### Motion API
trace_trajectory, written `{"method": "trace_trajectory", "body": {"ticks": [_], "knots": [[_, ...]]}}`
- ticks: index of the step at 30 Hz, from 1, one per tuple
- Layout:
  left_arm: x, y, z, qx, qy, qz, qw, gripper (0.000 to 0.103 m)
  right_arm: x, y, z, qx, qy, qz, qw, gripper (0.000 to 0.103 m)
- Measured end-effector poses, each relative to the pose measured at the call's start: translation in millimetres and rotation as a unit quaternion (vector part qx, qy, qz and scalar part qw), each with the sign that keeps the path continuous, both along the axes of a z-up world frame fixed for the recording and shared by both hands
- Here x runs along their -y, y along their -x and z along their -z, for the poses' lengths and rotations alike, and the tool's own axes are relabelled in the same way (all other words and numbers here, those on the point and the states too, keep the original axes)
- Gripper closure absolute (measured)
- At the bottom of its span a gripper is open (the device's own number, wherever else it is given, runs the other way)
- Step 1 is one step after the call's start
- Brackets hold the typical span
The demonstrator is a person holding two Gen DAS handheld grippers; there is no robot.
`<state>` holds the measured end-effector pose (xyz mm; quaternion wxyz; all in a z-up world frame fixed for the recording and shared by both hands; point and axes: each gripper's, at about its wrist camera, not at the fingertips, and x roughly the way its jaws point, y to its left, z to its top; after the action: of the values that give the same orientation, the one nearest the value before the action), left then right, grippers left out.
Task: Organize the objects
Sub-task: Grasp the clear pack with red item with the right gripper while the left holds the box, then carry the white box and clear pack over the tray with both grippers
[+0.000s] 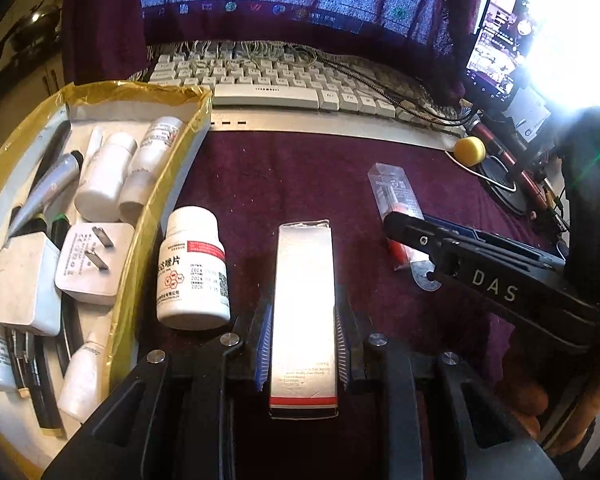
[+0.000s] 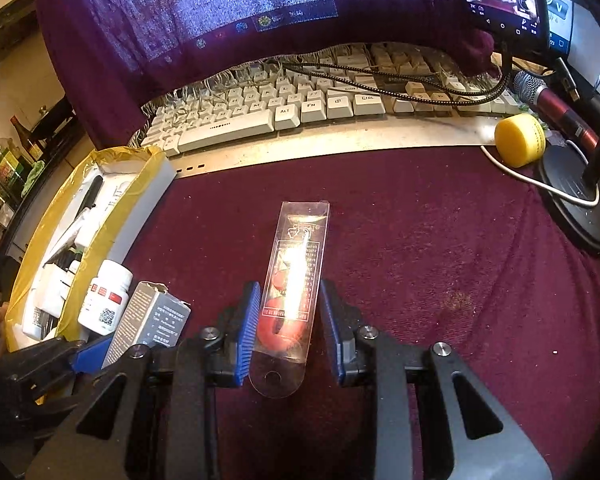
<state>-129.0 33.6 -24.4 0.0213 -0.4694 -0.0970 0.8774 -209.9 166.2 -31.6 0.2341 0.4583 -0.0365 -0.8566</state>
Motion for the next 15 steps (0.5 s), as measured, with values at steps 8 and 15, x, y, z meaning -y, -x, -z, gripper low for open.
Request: {"method": "trace_trajectory", "body": {"ticks": [8, 15], "knots": [[0, -2, -1, -0.006, 0.002, -0.006, 1.0, 0.08, -1, -2, 0, -0.005, 0.009, 0.001, 1.0, 0.075], [10, -8, -9, -0.018, -0.02, -0.011, 0.9996, 0.08, 1, -8, -7, -0.008, 0.031, -0.008, 0.999, 0.075]]}}
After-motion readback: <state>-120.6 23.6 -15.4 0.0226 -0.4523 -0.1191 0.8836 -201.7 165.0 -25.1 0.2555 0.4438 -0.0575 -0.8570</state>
